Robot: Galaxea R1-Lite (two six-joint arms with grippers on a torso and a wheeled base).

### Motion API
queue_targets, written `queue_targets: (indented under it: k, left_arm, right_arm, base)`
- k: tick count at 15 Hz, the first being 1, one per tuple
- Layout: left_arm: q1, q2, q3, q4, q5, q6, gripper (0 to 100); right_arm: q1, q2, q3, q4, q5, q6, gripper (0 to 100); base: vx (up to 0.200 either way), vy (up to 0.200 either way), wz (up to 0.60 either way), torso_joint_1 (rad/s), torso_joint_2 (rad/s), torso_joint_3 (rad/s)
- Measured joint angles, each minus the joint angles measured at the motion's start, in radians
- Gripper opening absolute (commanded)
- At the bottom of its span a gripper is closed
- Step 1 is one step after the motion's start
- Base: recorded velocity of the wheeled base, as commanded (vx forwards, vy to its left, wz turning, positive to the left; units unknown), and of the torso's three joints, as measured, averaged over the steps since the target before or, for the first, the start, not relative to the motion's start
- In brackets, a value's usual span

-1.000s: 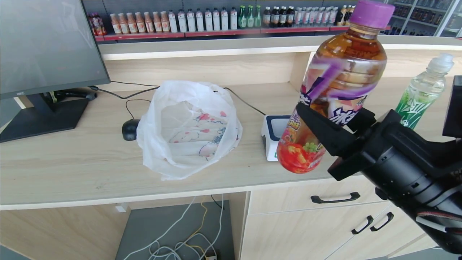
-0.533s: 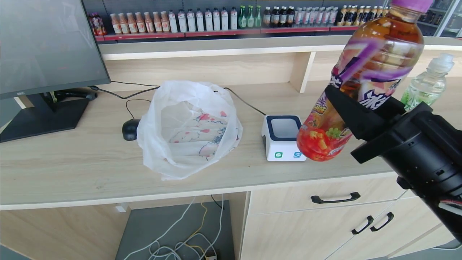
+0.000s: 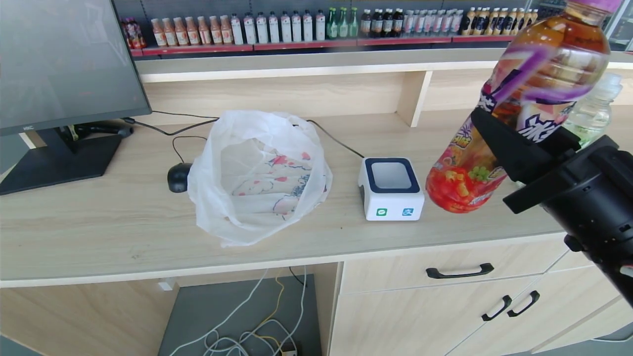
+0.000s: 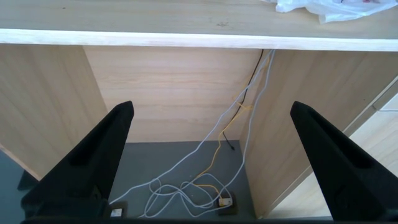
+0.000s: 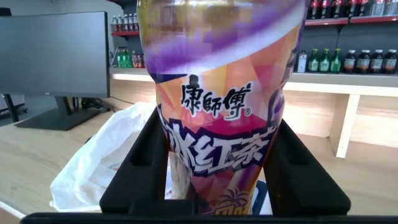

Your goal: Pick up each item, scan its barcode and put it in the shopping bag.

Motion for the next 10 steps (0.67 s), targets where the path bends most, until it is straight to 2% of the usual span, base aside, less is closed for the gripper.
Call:
queue_targets:
  k: [10]
  left_arm:
    - [0.0,0.0,0.0,0.0,0.0,0.001,100]
  right_arm:
    - [-0.017,-0.003,0.007,-0.001,0.006,0.001,0]
  base:
    - [0.0,0.2,0.0,0.003,0.01,0.0]
